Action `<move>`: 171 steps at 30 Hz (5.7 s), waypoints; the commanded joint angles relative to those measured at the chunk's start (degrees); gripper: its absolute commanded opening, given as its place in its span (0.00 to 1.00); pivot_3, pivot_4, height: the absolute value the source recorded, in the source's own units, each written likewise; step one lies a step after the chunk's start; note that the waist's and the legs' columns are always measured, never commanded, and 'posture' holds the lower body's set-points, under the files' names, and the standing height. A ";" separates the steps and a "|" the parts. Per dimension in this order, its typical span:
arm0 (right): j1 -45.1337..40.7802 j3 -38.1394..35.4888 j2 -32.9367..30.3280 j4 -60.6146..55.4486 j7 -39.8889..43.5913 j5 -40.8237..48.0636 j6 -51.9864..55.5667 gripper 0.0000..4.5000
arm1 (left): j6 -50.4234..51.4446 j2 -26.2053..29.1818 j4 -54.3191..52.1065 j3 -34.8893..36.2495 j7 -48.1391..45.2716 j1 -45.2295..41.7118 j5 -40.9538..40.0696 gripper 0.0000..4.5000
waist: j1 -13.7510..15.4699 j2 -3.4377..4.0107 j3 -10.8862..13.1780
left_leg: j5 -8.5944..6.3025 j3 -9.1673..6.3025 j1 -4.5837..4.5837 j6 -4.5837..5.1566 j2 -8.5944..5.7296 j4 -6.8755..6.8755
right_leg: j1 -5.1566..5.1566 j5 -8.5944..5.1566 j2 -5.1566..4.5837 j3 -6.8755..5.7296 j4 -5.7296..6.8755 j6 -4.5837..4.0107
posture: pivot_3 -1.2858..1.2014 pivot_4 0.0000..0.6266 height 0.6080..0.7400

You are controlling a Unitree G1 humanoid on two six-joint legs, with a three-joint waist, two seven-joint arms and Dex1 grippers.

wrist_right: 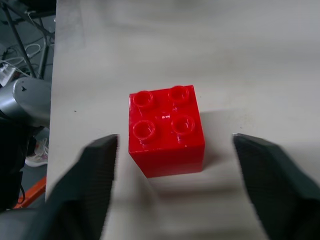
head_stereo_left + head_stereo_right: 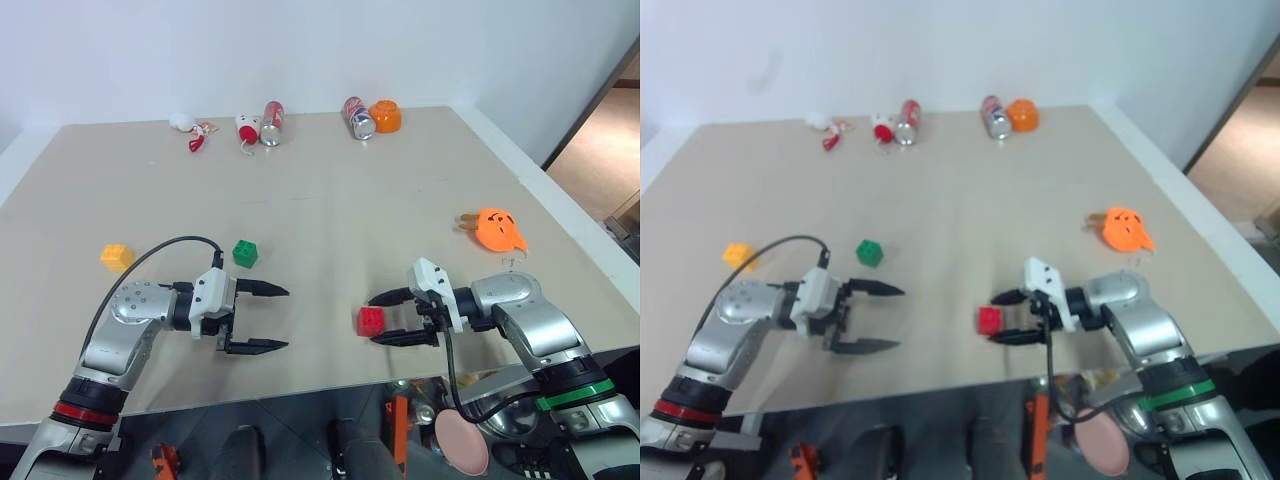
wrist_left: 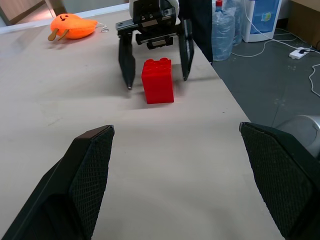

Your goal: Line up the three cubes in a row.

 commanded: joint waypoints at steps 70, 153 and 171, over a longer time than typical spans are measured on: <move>-31.37 4.83 -3.42 38.64 14.00 -9.50 -26.64 0.87 | 12.44 1.45 -5.71 15.24 13.00 3.96 -11.76 0.93 | -0.67 -0.02 0.02 | -0.02 0.09 0.02 -0.01 0.03 -0.17 | -0.08 -0.01 -0.01 0.03 0.15 -0.02 | 0.52 0.24 1.00; -4.87 -13.96 -5.97 -14.09 0.52 16.94 13.59 0.87 | 10.68 -5.22 16.66 -2.45 8.94 -15.56 8.36 0.29 | -0.44 -0.21 0.01 | -0.06 -0.23 -0.01 -0.08 0.00 -0.16 | -0.10 -0.09 0.48 0.50 0.27 -0.09 | 0.52 0.24 1.00; -5.00 -12.70 -7.10 -12.09 -1.53 16.11 12.09 0.87 | 8.72 -6.88 23.98 -5.16 5.07 -17.99 12.31 0.29 | -0.71 -0.26 0.04 | -0.07 -0.26 0.02 -0.08 0.00 -0.13 | -0.13 -0.09 0.54 0.54 0.26 -0.09 | 0.52 0.24 1.00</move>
